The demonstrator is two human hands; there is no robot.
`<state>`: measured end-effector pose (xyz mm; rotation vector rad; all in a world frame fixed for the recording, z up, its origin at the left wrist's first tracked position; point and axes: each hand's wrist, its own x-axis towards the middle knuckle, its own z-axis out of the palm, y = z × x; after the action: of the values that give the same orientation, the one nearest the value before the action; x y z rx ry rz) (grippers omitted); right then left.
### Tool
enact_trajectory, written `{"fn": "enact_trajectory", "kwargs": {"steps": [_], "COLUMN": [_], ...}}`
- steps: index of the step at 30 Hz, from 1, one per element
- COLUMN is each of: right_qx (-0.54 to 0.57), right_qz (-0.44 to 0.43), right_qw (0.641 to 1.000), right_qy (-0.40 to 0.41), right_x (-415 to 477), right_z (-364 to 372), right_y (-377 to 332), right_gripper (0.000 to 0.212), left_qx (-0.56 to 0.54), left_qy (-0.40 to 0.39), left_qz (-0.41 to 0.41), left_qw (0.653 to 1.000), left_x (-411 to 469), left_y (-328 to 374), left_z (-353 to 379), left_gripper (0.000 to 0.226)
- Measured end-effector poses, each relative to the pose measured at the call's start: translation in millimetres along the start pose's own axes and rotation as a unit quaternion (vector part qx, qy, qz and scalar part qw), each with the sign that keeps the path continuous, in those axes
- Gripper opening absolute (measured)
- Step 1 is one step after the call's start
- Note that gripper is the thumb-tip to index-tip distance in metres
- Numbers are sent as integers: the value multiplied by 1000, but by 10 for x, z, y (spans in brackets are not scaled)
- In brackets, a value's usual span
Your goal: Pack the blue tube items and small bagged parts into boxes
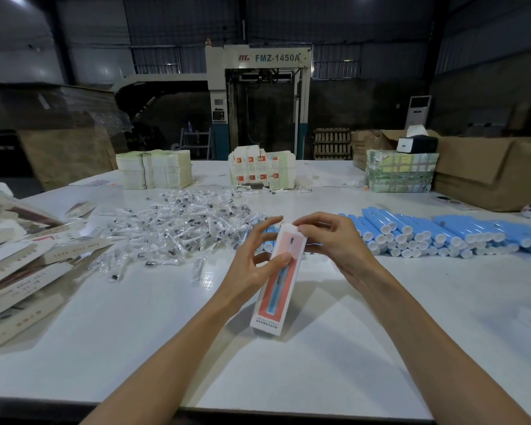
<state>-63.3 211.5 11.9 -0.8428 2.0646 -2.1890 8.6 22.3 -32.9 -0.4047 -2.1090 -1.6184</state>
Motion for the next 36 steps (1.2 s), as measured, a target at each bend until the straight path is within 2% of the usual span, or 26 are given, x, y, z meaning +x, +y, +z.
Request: {"fn": "enact_trajectory", "kwargs": {"steps": [16, 23, 28, 36], "right_qx": [-13, -45, -37, -25], "right_qz": [-15, -77, -76, -56], "right_qw": [999, 996, 996, 998], "right_qy": [-44, -19, -21, -9], "right_x": [-2, -58, -66, -61], "right_z": [-77, 83, 116, 137], "right_y": [24, 141, 180, 205], "right_gripper": [14, 11, 12, 11], "left_qx": [-38, -69, -97, -123], "left_qy": [12, 32, 67, 72], "left_qz": [-18, -36, -48, -28], "left_qw": [999, 996, 992, 989], "left_x": [-51, -34, -1, 0], "left_y": [29, -8, -35, -46], "left_z": [2, -29, -10, -13], "left_gripper": [57, 56, 47, 29]}}
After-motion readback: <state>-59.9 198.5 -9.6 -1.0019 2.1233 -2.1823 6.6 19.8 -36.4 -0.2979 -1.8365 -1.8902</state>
